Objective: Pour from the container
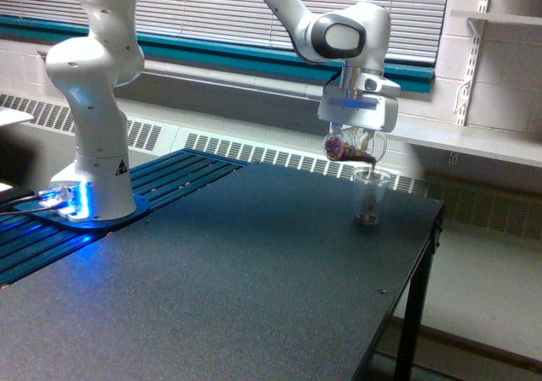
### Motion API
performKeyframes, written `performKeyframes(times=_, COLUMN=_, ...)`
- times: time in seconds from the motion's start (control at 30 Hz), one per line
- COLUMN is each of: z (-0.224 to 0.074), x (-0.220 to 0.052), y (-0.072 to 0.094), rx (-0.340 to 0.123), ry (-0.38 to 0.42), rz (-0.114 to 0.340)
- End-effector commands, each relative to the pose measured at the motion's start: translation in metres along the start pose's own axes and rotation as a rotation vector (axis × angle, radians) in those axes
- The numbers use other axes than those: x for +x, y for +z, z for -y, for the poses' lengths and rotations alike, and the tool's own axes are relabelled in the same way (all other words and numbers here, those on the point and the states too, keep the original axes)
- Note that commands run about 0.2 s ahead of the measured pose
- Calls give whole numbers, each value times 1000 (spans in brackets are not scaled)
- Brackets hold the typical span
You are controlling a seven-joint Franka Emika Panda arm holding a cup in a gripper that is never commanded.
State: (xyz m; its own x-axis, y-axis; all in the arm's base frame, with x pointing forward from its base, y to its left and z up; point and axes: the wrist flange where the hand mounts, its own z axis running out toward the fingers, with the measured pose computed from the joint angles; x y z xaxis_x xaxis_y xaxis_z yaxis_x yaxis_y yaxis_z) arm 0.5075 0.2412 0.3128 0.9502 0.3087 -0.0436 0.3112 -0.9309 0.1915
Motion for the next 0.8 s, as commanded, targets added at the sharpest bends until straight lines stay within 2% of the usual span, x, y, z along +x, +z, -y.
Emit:
performKeyframes(times=0.03, z=4, x=4, y=-6, rx=-22, ry=-18, rz=9)
performKeyframes(times=0.8, z=8, x=10, y=-15, rx=-81, ry=-98, rz=56)
